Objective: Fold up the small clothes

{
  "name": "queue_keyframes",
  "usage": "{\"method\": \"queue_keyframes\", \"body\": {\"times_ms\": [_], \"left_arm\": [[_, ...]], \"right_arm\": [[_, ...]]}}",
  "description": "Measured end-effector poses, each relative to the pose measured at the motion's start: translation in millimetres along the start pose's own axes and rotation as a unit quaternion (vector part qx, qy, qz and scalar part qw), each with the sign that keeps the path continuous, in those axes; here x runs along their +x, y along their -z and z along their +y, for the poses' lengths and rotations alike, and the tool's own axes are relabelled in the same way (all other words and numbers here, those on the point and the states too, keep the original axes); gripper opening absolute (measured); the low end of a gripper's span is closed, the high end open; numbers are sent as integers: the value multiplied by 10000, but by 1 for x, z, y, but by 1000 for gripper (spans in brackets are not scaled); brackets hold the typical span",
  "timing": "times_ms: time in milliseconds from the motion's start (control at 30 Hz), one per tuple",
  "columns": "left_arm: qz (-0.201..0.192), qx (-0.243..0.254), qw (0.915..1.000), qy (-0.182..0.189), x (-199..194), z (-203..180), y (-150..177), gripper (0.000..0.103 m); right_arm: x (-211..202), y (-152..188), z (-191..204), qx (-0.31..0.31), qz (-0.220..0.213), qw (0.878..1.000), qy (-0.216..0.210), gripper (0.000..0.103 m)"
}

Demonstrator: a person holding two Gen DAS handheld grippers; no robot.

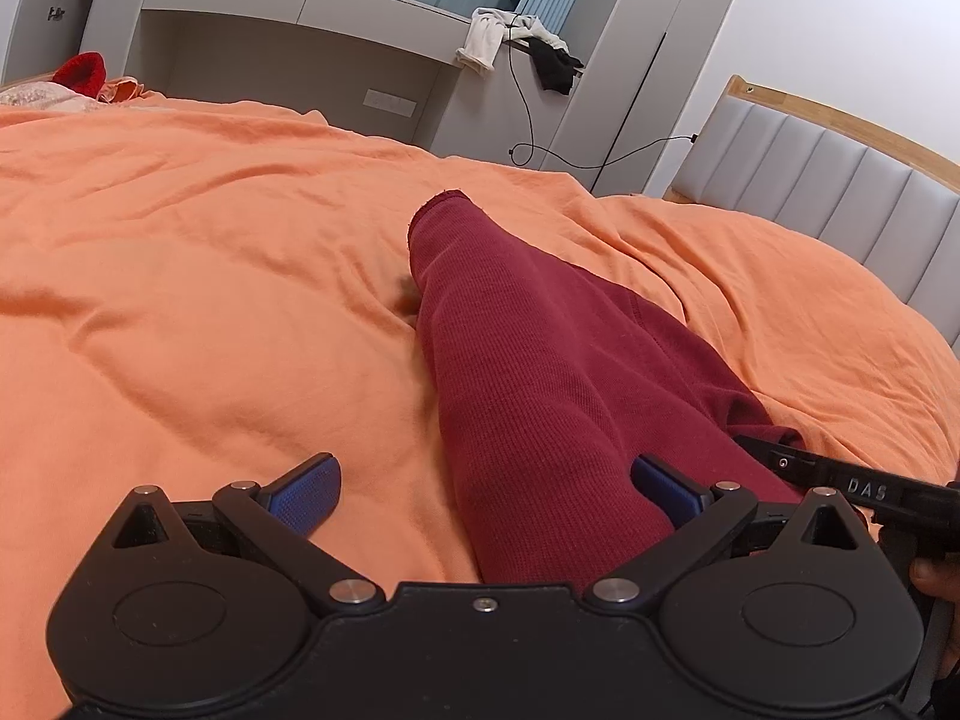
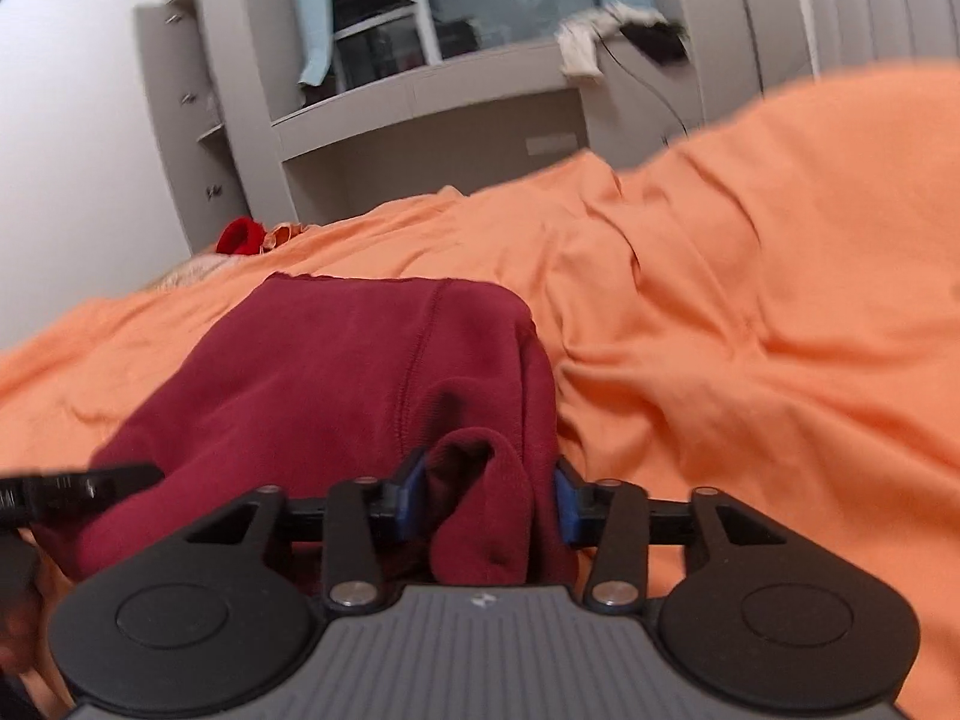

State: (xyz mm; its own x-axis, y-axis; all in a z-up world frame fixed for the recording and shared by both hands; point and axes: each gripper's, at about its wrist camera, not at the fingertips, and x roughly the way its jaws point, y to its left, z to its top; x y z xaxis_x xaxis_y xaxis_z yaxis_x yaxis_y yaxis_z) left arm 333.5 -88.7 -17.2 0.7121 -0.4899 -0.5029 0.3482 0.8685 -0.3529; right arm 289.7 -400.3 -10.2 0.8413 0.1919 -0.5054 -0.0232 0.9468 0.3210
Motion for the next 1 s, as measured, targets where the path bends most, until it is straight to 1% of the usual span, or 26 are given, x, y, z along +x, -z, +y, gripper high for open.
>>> {"method": "queue_keyframes", "body": {"times_ms": [33,67,100,133,200,233,300,433,533,667,900,1000], "left_arm": [[-4,-1,10000,6,0,0,0,103],[-6,-3,10000,11,0,1,0,103],[-5,-4,10000,15,0,1,0,103],[-3,-9,10000,19,0,1,0,103],[0,-9,10000,18,1,1,0,103],[1,-8,10000,15,1,1,0,103],[5,-3,10000,4,1,1,0,103],[1,-1,10000,4,0,1,-1,103],[-23,5,10000,9,1,1,0,103],[-38,20,10000,-1,2,-1,1,103],[-68,35,10000,-10,1,-1,3,103],[-70,33,10000,-9,1,-1,4,103]], "right_arm": [[1,-1,-8,292,78,9995,-115,61],[3,-3,-19,688,185,9971,-274,66],[6,-3,-30,1004,251,9937,-439,72],[7,-3,-38,1316,299,9888,-637,75],[9,-6,-47,1702,293,9810,-889,86],[11,-8,-47,1764,303,9795,-919,89],[15,-13,-42,1692,352,9809,-891,97],[24,-17,-27,1420,388,9877,-519,98],[34,-11,-22,1276,426,9901,-392,103],[36,-1,-13,888,247,9955,-227,103],[30,7,-16,968,28,9947,-355,103],[31,6,-18,985,-1,9944,-377,103]]}}
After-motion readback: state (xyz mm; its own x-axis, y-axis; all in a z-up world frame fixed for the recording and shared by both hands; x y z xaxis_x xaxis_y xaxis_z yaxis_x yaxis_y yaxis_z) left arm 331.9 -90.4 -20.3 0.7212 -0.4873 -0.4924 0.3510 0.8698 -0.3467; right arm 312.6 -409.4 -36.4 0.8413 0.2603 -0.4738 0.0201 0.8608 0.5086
